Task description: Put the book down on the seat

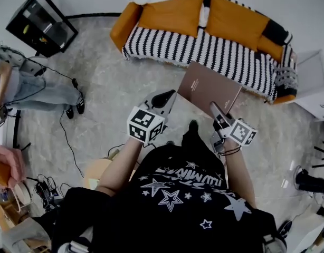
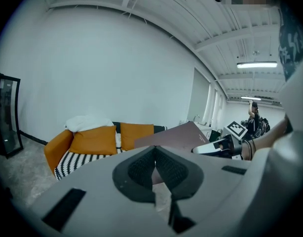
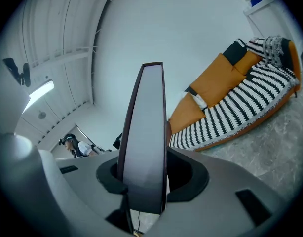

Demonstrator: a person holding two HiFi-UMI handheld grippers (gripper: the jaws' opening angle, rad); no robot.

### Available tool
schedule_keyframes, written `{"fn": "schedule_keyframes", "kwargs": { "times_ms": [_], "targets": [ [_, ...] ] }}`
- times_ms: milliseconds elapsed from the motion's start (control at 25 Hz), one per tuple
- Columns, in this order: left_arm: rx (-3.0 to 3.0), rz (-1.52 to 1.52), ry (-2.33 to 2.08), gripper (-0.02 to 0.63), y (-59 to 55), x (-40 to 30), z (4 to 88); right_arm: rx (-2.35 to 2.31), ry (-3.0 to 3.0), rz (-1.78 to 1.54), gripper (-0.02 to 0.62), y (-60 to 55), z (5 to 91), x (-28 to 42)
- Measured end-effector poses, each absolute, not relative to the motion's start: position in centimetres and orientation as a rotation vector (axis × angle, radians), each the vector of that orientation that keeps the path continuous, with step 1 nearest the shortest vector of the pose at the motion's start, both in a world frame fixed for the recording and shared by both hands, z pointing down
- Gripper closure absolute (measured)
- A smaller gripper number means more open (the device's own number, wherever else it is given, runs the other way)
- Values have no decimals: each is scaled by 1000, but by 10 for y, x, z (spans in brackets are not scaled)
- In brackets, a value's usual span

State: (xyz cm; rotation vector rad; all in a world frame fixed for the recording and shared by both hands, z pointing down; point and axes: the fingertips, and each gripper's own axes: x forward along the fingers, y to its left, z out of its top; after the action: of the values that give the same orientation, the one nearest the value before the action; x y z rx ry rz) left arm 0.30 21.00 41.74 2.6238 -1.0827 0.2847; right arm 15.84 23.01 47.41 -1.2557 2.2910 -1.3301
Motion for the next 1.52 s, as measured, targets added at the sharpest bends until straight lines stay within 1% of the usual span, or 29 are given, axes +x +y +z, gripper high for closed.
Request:
{"fn": "schedule_keyframes", "kwargs": {
  "times_ms": [200, 680, 1040, 1280, 1520],
  "targets": [
    [2611, 304, -1111, 598, 186, 16, 418, -1215, 2310, -1334, 439, 197, 472, 173],
    [2580, 338, -1128, 598, 106, 80, 427, -1222, 2275, -1407, 439, 119, 489, 243],
    [2550, 353, -1215, 598, 66, 105, 421, -1148, 2283, -1425, 439, 74, 491, 276],
    [2498, 363, -1295, 598, 56, 110, 424, -1097, 2301, -1471, 439, 54, 502, 288],
    [2444, 386, -1343, 598, 52, 88, 430, -1061, 2314, -1526, 439, 38, 508, 272]
  ]
}}
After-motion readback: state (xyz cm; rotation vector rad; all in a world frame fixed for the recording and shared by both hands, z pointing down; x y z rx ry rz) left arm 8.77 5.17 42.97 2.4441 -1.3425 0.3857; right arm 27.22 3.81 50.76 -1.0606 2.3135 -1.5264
